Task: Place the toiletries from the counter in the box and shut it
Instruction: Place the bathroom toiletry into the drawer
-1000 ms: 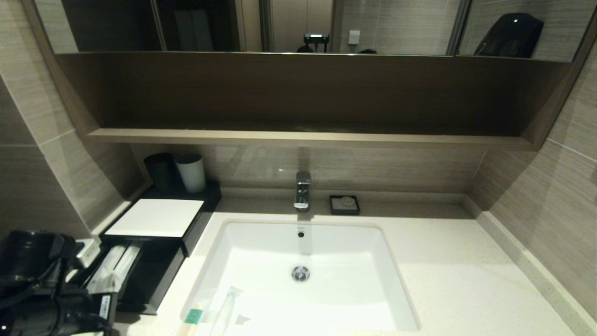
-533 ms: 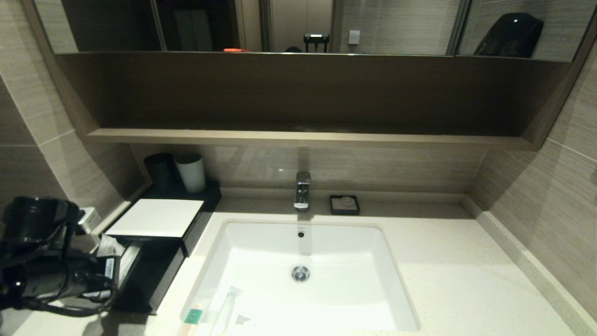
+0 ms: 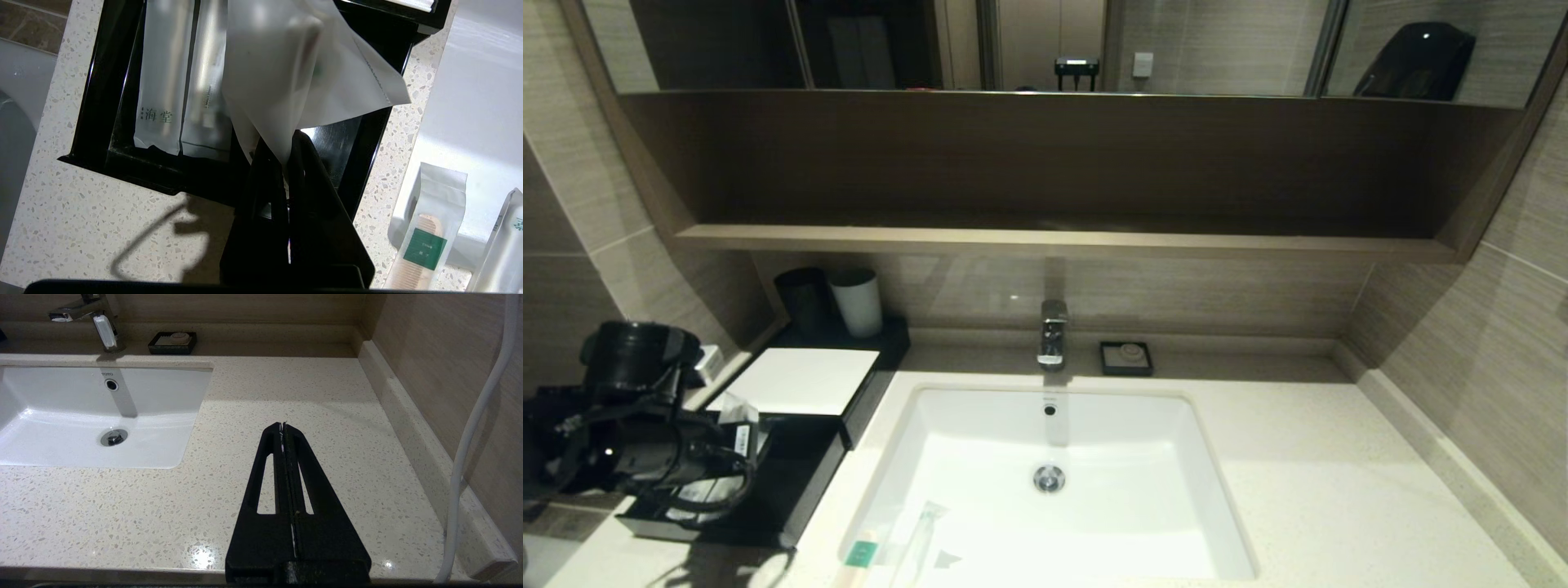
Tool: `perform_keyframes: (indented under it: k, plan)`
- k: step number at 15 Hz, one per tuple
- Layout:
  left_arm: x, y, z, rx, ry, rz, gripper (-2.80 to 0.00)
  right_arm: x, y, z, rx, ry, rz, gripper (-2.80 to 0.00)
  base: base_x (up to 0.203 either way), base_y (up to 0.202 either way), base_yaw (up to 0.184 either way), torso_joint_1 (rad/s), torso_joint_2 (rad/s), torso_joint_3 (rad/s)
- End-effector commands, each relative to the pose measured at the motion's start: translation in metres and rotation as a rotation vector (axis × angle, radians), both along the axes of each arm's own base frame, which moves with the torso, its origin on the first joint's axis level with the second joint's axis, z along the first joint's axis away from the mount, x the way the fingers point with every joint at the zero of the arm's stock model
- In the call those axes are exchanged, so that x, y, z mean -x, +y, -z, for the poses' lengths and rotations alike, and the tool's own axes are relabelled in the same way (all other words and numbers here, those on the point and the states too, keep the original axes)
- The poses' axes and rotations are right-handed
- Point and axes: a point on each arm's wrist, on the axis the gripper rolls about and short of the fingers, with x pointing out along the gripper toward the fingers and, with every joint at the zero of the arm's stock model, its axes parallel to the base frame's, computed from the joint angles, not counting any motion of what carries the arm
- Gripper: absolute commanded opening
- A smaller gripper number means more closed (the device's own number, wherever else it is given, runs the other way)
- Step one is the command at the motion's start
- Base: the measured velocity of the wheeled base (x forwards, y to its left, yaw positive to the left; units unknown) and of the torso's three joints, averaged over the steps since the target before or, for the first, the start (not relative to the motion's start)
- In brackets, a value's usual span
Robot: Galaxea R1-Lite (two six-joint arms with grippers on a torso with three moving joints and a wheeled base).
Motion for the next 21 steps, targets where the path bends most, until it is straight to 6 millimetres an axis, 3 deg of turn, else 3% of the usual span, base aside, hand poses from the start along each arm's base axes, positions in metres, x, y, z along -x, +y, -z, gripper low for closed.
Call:
perform_keyframes:
  k: [1, 12, 21]
  plan:
    - [-0.005, 0.001, 0.006, 0.001, 0.020, 0.001, -2.80, 0.000, 0.000, 0.000, 0.001, -0.001, 0.000, -2.80, 0.000, 0.000, 0.000, 0.000, 0.00, 0.000]
    - [-0.026, 0.002, 0.027, 0.006, 0.092, 0.007, -2.80, 0.000, 0.000, 0.000, 0.001, 0.001, 0.000, -2.80, 0.000, 0.000, 0.000, 0.000, 0.00, 0.000]
    - [-0.026, -0.003, 0.040, 0.008, 0.147, 0.029, -2.80, 0.000, 0.000, 0.000, 0.001, -0.001, 0.000, -2.80, 0.000, 0.000, 0.000, 0.000, 0.00, 0.000]
